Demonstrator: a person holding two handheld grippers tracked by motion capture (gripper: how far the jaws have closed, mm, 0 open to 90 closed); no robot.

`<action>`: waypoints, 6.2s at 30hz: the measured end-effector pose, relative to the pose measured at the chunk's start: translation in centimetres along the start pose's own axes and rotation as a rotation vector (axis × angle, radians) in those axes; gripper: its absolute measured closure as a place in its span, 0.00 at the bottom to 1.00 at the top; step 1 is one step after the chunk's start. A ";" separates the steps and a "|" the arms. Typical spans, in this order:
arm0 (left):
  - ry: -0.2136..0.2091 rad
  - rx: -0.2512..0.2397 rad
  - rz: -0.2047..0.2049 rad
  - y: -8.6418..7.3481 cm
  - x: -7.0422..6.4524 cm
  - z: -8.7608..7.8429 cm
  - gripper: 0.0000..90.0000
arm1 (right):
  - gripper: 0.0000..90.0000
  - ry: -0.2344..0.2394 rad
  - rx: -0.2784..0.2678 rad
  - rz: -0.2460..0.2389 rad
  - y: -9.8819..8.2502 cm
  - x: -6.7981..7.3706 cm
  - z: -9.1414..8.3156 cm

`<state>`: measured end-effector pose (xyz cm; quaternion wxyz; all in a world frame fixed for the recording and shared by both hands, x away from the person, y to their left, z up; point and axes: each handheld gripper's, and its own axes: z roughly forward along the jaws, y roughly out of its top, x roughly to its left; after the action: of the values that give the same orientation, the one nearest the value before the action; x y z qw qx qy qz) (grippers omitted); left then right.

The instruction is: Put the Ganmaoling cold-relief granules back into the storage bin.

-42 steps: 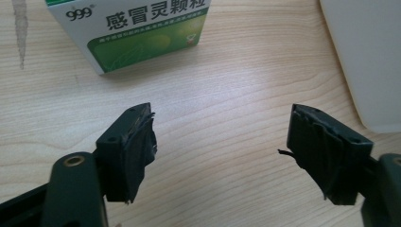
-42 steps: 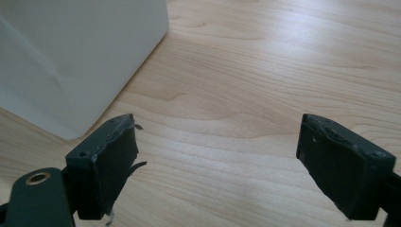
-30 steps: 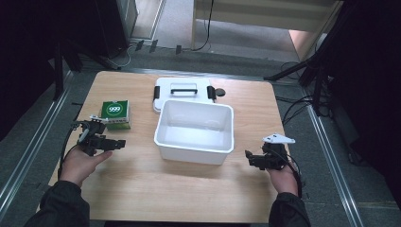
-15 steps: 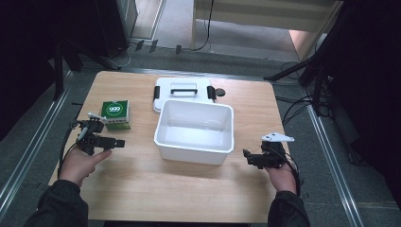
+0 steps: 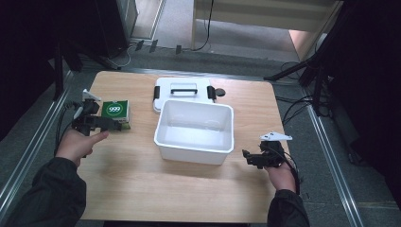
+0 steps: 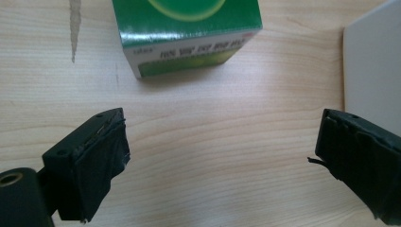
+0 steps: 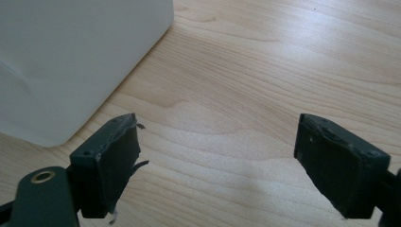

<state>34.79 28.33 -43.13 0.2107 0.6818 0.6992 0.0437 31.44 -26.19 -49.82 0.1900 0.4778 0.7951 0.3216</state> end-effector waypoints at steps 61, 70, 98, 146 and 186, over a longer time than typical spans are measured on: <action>0.187 0.253 -0.172 9.6 0.9 8.7 0.04 | 0.17 0.011 0.050 -0.029 -0.9 -0.1 0.1; 0.163 0.284 -0.130 9.9 1.1 8.3 0.06 | 0.18 0.013 0.051 -0.029 -0.8 -0.1 0.2; 0.114 0.245 -0.074 12.7 -2.9 -3.3 0.07 | 0.18 0.032 0.050 -0.057 0.3 0.4 1.2; -0.009 0.261 0.162 12.6 -22.9 -3.7 0.06 | 0.18 0.001 0.044 -0.016 -0.7 -0.4 0.3; 0.060 0.342 0.143 9.6 -26.5 5.0 0.06 | 0.18 0.003 0.041 -0.014 -0.8 -0.5 0.0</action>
<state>45.05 2.08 -38.13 0.0670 0.7542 0.6520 -0.0407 31.14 -26.90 -50.41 0.1811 0.4756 0.8051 0.3048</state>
